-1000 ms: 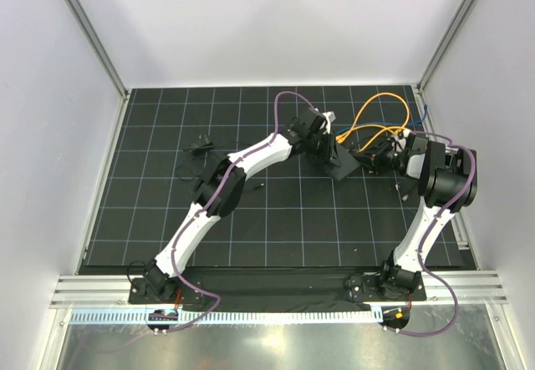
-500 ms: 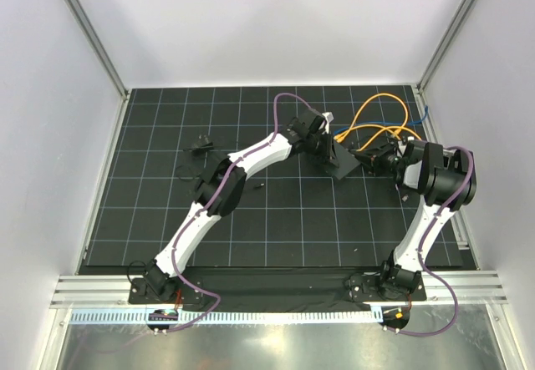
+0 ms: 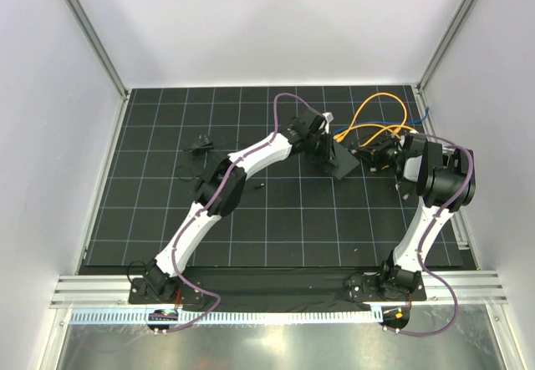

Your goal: Pull the plug from the switch port

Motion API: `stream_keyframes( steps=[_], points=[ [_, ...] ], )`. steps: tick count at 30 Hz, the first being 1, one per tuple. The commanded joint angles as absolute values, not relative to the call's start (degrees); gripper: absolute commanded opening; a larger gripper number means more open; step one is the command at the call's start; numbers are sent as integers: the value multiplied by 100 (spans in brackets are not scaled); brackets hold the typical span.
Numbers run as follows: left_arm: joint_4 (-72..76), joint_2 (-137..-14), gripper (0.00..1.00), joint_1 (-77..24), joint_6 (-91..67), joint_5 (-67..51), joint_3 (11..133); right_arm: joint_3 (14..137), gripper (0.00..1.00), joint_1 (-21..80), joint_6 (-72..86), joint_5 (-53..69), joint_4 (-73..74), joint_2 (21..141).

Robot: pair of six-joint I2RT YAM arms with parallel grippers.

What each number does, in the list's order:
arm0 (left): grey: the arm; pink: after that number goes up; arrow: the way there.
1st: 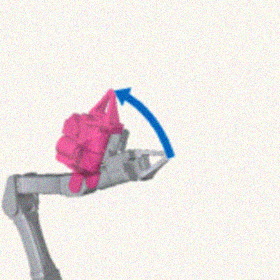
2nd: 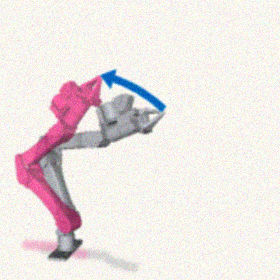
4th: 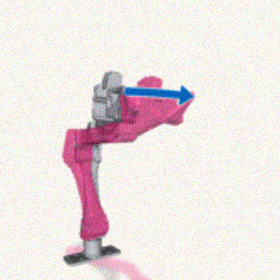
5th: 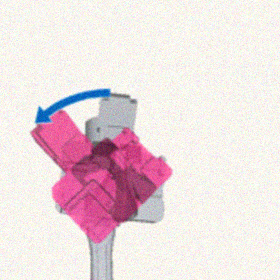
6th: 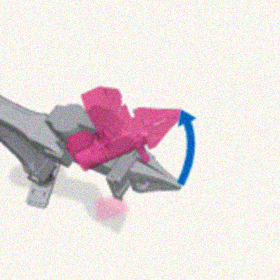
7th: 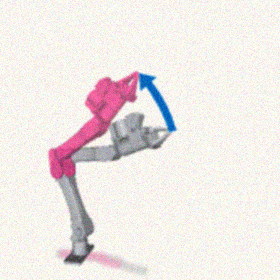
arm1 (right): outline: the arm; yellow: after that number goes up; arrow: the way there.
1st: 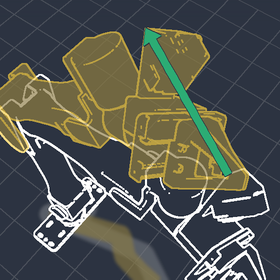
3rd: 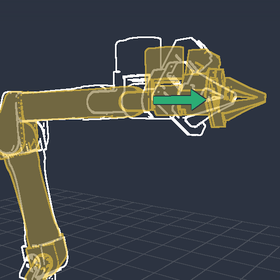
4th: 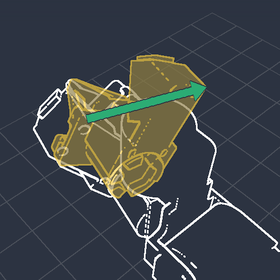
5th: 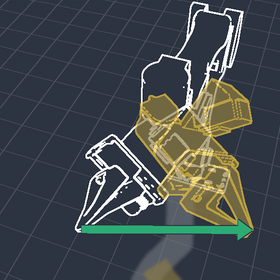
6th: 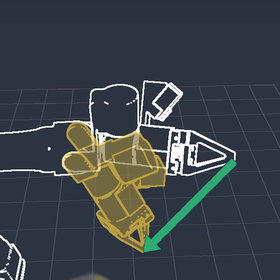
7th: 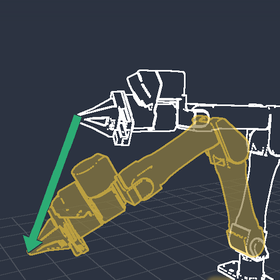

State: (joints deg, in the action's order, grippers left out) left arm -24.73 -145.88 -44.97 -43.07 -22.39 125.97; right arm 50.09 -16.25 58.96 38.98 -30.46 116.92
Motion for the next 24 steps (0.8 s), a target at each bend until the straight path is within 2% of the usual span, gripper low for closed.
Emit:
stream_keyframes(
  steps=[1, 6, 13, 17, 24],
  points=[
    [-3313, -14959, 20, -4491, -4087, -2013, 12498, 5360, 1, -1626, 4967, 3235, -1681, 11435],
    [-3331, -14871, 21, -4491, -4025, -1969, 12568, 5958, 1, -1635, 4369, 3138, -353, 10812],
    [-3340, -14836, 22, -4483, -3999, -1986, 12656, 5950, 1, -1635, 4737, 3181, -35, 9748],
    [-3349, -14810, 23, -4465, -3999, -1995, 12656, 6134, 1, -1530, 4624, 3033, 665, 9194],
    [-3349, -14573, 29, -4377, -4008, -2065, 12639, 6520, 1, -809, 4177, 2507, 1536, 8412]
  ],
)
